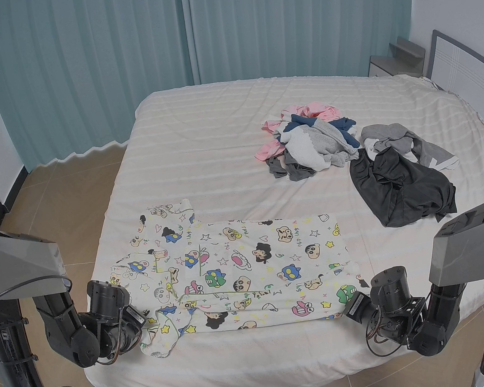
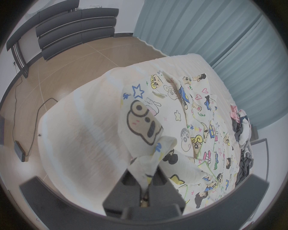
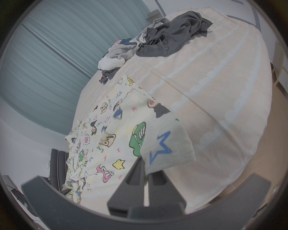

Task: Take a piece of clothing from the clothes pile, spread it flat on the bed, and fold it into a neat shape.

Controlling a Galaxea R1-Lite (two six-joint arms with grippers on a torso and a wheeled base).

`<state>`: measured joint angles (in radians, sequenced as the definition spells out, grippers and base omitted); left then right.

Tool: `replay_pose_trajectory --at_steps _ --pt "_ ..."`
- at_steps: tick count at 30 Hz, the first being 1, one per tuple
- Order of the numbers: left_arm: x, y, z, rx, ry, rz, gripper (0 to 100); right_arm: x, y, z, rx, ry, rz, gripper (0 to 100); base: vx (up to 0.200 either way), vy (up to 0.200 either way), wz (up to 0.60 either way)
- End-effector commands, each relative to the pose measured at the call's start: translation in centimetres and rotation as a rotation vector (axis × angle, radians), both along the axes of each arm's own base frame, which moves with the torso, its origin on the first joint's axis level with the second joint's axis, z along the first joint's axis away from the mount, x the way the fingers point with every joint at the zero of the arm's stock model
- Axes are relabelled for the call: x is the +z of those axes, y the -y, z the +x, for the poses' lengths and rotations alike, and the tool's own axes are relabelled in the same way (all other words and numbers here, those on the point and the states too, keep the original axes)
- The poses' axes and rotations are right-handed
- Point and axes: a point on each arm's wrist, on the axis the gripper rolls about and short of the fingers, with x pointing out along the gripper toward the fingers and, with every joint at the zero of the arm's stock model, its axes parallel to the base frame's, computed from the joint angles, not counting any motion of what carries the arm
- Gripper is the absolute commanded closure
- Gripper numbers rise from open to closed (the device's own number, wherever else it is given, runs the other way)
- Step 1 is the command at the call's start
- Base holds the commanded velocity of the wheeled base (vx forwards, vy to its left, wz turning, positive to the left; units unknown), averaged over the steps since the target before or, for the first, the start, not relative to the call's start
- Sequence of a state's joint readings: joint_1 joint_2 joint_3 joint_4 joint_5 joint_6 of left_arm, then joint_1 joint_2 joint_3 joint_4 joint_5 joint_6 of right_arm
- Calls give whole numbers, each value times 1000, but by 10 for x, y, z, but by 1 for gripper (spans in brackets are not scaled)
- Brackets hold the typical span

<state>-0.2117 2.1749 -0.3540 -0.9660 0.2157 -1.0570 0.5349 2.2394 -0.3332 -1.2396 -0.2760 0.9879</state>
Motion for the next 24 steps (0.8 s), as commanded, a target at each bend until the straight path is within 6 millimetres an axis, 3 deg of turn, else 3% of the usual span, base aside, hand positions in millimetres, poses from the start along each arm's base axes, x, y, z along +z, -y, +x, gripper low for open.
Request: replay_pose_trajectory --at_steps 1,14,24 --pt "0 1 -14 -16 -33 6 100 1 4 -10 9 -21 -13 100 0 0 0" --pt "4 -2 -46 -51 -98 -18 100 0 14 -37 50 -102 -39 100 0 0 0" --pt "3 -1 -44 -59 -100 -45 100 -1 15 -37 48 -105 -39 100 0 0 0"
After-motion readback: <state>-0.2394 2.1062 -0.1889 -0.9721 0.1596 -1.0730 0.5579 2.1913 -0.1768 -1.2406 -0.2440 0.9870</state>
